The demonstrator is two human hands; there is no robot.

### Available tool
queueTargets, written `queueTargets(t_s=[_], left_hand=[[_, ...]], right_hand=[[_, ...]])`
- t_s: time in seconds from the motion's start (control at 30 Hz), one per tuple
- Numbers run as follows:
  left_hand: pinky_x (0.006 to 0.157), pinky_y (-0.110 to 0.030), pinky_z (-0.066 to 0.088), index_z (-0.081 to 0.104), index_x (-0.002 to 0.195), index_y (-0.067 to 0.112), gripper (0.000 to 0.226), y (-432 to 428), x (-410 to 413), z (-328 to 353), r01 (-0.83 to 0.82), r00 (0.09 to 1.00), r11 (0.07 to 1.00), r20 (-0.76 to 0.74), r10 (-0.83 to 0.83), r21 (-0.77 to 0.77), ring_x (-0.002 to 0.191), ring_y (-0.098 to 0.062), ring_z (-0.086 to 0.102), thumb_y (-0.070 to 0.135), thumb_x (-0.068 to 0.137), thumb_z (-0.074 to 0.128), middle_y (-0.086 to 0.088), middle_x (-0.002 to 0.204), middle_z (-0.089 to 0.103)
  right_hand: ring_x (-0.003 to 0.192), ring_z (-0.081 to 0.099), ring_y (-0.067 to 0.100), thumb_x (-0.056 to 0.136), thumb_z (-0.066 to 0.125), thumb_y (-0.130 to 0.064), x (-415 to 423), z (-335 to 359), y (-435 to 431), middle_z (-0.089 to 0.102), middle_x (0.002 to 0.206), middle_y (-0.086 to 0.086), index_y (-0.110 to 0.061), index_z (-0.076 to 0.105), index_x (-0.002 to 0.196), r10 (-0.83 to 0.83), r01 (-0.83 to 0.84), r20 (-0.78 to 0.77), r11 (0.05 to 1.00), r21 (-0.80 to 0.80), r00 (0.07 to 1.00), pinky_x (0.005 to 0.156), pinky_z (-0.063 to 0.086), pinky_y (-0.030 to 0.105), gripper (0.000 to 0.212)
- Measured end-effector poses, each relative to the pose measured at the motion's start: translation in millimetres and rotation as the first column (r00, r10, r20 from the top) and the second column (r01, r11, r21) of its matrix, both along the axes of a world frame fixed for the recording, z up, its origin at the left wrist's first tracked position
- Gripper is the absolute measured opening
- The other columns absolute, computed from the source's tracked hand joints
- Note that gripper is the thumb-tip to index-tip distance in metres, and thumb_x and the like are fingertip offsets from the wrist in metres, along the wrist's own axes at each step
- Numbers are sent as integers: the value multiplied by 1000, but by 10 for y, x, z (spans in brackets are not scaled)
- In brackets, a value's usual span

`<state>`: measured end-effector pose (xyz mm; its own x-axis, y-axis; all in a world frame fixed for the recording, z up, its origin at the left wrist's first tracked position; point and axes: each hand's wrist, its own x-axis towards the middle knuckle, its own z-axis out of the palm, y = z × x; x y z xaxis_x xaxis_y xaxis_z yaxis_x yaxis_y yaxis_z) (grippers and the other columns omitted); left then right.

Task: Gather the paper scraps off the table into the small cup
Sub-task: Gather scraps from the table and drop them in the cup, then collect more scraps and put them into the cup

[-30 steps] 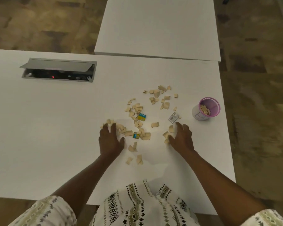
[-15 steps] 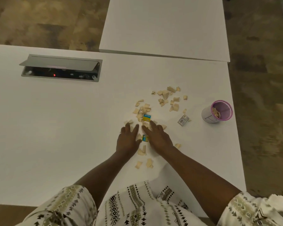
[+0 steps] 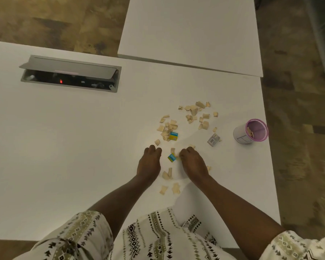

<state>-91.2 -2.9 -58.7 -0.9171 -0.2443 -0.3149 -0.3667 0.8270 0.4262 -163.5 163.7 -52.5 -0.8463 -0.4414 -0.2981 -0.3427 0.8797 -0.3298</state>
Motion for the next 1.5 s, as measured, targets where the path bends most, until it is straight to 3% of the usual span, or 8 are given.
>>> queueTargets(t_s=[0.2, 0.33, 0.57, 0.7, 0.8, 1.03, 1.27, 1.5], left_hand=[[65, -36, 50, 58, 102, 18, 15, 68, -178, 112, -142, 987, 989, -70, 145, 38, 90, -23, 52, 11, 94, 48, -3, 99, 59], [72, -41, 54, 61, 101, 17, 14, 214, -318, 209, -246, 963, 964, -84, 255, 103, 90, -25, 58, 12, 94, 50, -4, 97, 62], [81, -35, 53, 62, 103, 16, 14, 711, -563, 422, -446, 873, 835, -48, 485, 323, 105, -27, 64, 13, 91, 57, -9, 111, 70], [78, -28, 51, 66, 103, 14, 16, 1097, -819, 542, -446, 869, 810, -34, 494, 381, 91, -25, 67, 10, 88, 61, -10, 100, 72], [82, -41, 59, 67, 108, 10, 23, 1417, -1069, 633, -444, 865, 741, 26, 501, 503, 87, -32, 70, 6, 86, 62, -14, 101, 71], [66, -42, 64, 71, 98, 11, 19, 2140, -1802, 934, -431, 859, 588, 111, 500, 684, 61, -13, 67, 2, 85, 60, -5, 96, 69], [84, -45, 59, 71, 93, 8, 19, 2526, -2313, 1088, -415, 863, 623, 71, 500, 662, 93, -29, 68, 1, 80, 58, -9, 99, 71], [85, -40, 59, 69, 96, 13, 18, 2634, -2394, 1080, -448, 868, 629, 139, 477, 636, 94, -24, 69, 12, 79, 65, -7, 103, 71]], right_hand=[[72, 58, 3, 89, 62, -13, -156, 256, 74, 66, 87, -6, -19, 68, 86, -391, 437, 210, 859, -267, 896, 59, 39, 7, 10], [78, 60, 2, 89, 68, -18, -269, 305, 246, 68, 83, -13, -23, 70, 84, -455, 559, 338, 751, -351, 824, 64, 41, 12, 7], [82, 63, 8, 87, 72, -19, -463, 393, 679, 70, 93, -12, -25, 70, 93, -435, 602, 428, 673, -430, 792, 65, 41, 12, 9], [92, 64, 6, 89, 70, -19, -623, 511, 1008, 70, 104, -10, -26, 70, 108, -409, 569, 402, 668, -479, 819, 75, 45, 11, 20], [101, 64, 10, 91, 68, -18, -795, 599, 1296, 71, 109, -8, -24, 71, 114, -439, 589, 392, 625, -512, 808, 88, 52, 25, 24], [90, 65, 18, 91, 67, -17, -1393, 795, 1898, 68, 94, -4, -21, 72, 100, -648, 679, 292, 492, -545, 704, 84, 57, 34, 11], [83, 66, 12, 87, 63, -7, -1742, 823, 1995, 66, 85, -15, -24, 69, 88, -706, 667, 233, 433, -606, 669, 66, 51, 20, 17], [86, 67, 13, 84, 65, -8, -1782, 696, 2035, 68, 85, -15, -24, 69, 85, -643, 663, 254, 542, -516, 723, 76, 59, 34, 16]])
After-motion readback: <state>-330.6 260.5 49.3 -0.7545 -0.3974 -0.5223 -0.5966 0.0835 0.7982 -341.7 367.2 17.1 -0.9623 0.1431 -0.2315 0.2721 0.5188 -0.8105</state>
